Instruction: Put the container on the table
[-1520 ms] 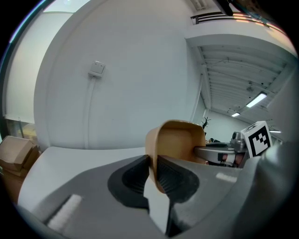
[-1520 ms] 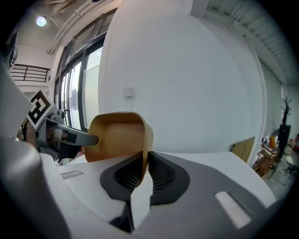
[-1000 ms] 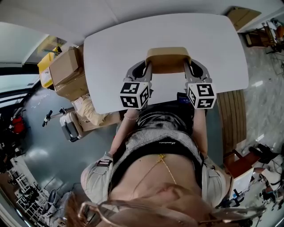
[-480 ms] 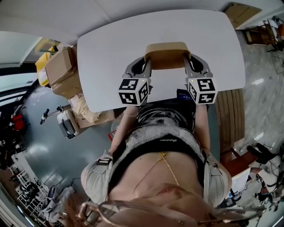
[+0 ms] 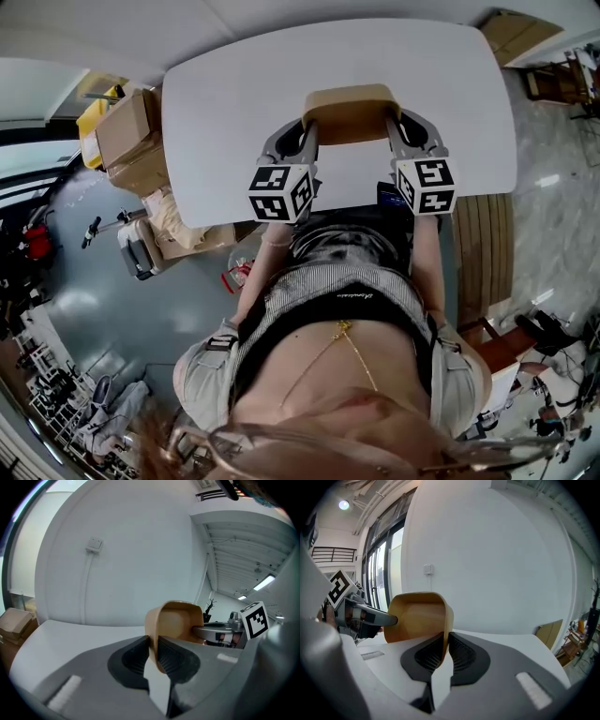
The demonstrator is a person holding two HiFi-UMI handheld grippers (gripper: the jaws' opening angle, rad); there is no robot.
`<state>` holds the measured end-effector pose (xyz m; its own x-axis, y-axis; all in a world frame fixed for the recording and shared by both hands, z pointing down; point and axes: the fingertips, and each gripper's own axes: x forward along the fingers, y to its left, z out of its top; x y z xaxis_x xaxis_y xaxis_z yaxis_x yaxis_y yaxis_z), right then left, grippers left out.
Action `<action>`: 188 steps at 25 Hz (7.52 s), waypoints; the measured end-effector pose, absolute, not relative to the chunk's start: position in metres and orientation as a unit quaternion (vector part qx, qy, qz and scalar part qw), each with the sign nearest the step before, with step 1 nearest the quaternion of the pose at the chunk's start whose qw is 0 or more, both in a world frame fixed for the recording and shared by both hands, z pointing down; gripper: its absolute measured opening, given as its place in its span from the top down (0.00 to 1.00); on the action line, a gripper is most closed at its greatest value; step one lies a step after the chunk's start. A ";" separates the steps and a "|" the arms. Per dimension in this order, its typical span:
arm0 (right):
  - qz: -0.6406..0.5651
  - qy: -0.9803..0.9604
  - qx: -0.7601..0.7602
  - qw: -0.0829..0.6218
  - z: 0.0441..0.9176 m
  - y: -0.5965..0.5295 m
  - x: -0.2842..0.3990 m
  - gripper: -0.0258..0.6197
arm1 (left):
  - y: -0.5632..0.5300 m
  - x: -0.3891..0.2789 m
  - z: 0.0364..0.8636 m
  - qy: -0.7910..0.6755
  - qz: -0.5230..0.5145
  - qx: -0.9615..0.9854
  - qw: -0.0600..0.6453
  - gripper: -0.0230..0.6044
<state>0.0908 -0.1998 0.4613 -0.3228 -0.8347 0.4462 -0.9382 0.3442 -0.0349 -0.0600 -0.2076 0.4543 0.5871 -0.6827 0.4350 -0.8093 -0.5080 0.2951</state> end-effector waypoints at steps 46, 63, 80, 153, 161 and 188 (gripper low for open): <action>0.165 -0.787 0.562 0.192 0.485 -0.206 0.085 0.87 | -0.222 -0.065 0.472 -0.426 0.161 0.855 0.247 0.90; 0.189 -0.787 0.545 0.217 0.513 -0.201 0.080 0.87 | -0.216 -0.069 0.499 -0.427 0.185 0.844 0.268 0.90; 0.233 -0.779 0.521 0.261 0.569 -0.199 0.081 0.87 | -0.212 -0.068 0.555 -0.419 0.231 0.822 0.308 0.90; 0.382 -0.683 0.468 0.410 0.713 -0.209 0.083 0.86 | -0.215 -0.061 0.712 -0.377 0.335 0.739 0.447 0.84; 0.392 -0.685 0.466 0.400 0.711 -0.208 0.083 0.87 | -0.214 -0.060 0.711 -0.376 0.331 0.741 0.446 0.83; 0.401 -0.687 0.469 0.384 0.712 -0.211 0.083 0.87 | -0.216 -0.059 0.710 -0.376 0.328 0.745 0.443 0.83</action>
<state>0.0829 -0.2106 0.7121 -0.2657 -0.3359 0.9036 -0.9521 0.2386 -0.1913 -0.0594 -0.2163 0.7103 0.5023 -0.2700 0.8214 -0.8508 -0.3238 0.4139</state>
